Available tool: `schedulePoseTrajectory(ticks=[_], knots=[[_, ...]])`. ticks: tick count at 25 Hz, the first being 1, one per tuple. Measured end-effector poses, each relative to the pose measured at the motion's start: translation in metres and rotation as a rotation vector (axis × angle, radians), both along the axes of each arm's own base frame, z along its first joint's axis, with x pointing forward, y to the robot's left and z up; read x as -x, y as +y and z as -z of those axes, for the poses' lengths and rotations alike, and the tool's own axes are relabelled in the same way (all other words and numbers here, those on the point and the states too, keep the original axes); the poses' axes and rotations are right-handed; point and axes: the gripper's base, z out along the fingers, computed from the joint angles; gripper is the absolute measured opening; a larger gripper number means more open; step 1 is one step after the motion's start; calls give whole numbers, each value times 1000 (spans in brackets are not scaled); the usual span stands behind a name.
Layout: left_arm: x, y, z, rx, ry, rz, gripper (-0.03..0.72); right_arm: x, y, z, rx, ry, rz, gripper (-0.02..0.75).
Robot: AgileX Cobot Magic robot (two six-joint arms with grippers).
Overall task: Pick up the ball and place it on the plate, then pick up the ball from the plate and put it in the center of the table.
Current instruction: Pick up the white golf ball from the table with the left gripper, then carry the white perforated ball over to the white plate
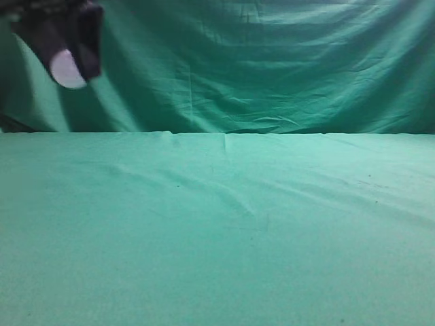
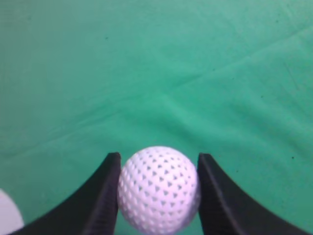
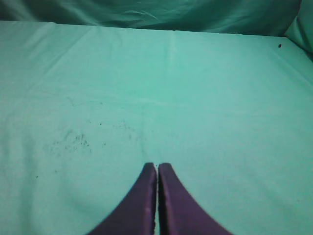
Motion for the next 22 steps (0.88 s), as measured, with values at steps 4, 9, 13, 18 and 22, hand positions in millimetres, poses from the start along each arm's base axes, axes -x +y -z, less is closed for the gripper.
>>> schedulePoseTrajectory(ticks=[4, 9, 13, 18, 22], knots=[[12, 24, -28, -7, -8, -60, 306, 0, 0, 0, 0, 0, 0, 0], [26, 55, -43, -2, -38, -132, 306, -1, -1, -3, 36, -45, 6, 0], [42, 84, -33, -26, 14, -209, 306, -5, -2, -26, -109, -277, 40, 0], [53, 120, -15, -45, 82, -319, 306, -3, -6, -48, -193, -502, 72, 0], [54, 144, -9, -42, 86, -401, 306, 1, -2, -75, -152, -397, 36, 0]])
